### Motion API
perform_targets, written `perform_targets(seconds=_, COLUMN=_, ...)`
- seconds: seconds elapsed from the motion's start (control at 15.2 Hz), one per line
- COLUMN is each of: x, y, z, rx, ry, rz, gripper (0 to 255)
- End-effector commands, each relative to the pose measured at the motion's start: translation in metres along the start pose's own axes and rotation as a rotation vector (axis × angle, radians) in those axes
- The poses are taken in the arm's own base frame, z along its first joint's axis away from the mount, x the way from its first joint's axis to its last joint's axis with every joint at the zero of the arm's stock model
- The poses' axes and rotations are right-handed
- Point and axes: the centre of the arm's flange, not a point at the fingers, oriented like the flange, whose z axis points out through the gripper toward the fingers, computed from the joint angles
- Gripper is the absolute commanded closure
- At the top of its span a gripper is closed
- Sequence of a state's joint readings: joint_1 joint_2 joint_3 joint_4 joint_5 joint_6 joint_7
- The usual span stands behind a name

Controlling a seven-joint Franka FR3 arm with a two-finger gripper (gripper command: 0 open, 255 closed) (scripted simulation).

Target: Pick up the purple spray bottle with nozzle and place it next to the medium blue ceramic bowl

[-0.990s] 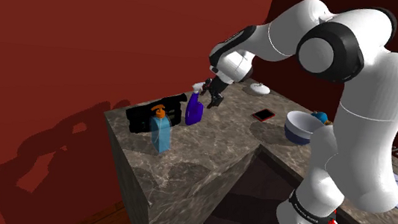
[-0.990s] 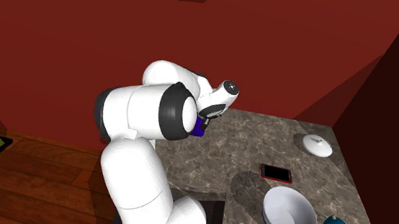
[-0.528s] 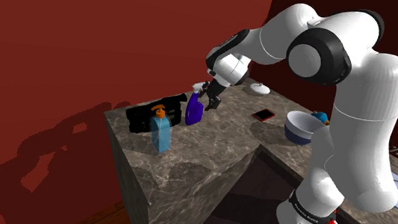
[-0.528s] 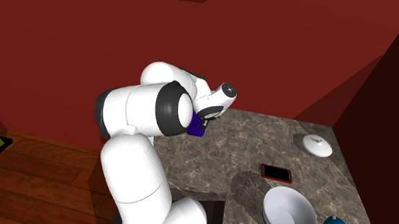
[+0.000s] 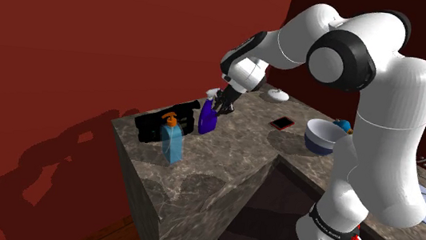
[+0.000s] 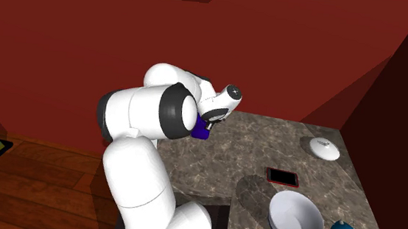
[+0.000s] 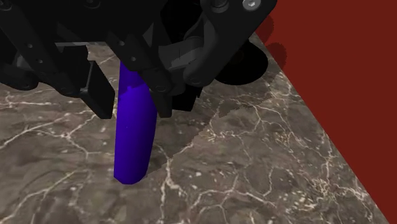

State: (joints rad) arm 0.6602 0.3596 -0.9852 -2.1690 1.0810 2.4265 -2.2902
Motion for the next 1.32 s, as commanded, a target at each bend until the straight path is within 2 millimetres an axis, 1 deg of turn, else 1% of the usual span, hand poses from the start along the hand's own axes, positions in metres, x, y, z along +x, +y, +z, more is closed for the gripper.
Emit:
perform_targets(seconds=0.0, x=0.0, y=0.0, z=0.0, rx=0.0, ry=0.0, rz=0.0, gripper=255)
perform_targets(seconds=0.33, x=0.0, y=0.0, z=0.0, rx=0.0, ry=0.0, rz=0.0, gripper=255)
perform_targets(seconds=1.25, x=0.026, y=0.021, z=-0.066, rx=0.0, ry=0.0, rz=0.0, gripper=255)
